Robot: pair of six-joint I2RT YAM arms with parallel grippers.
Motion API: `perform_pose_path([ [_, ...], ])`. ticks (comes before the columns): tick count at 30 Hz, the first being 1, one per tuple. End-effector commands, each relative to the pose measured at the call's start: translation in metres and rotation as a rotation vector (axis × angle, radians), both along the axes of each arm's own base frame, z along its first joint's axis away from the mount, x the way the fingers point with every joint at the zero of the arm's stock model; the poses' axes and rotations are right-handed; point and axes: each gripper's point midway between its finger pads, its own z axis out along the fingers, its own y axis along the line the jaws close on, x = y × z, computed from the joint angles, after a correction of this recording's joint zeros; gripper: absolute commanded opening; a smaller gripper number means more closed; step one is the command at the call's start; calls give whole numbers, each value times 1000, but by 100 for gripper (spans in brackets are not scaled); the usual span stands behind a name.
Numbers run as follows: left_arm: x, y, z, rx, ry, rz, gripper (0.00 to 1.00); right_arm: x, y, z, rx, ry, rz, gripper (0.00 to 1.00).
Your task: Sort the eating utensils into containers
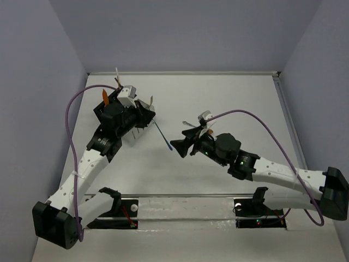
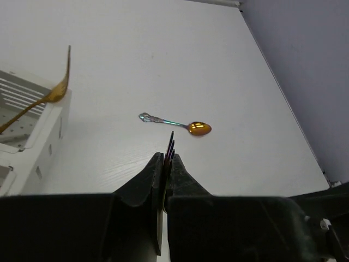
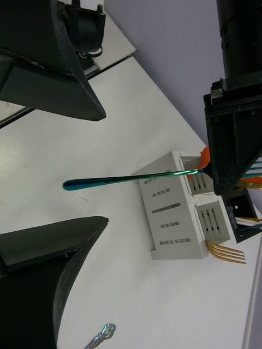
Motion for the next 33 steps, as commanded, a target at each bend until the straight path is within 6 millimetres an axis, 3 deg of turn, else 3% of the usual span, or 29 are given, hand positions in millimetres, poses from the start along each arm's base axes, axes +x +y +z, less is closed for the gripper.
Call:
perform_pose_path([
  [1, 17, 29, 45, 11, -125, 135, 6, -15, -25, 26, 88, -38, -11, 78],
  [7, 34, 83, 85, 19, -217, 407, 6, -14, -70, 1, 55, -20, -136, 81],
  [9, 39, 103, 104, 29, -260, 517, 6, -14, -77, -11, 39, -10, -154, 81],
  [11, 43, 114, 122, 37, -294, 583, 6, -16, -82, -10, 50, -9, -158, 81],
  [13, 54, 129, 126, 83, -303, 671, 6, -17, -86, -15, 43, 1, -168, 81],
  [17, 81, 145, 125, 175, -312, 781, 6, -22, -97, -18, 36, 10, -176, 80],
  [24, 117, 154, 111, 307, -301, 847, 6, -27, -114, -22, 43, 19, -198, 80],
  [33, 147, 148, 88, 361, -294, 841, 6, -27, -118, -30, 22, 31, -212, 80],
])
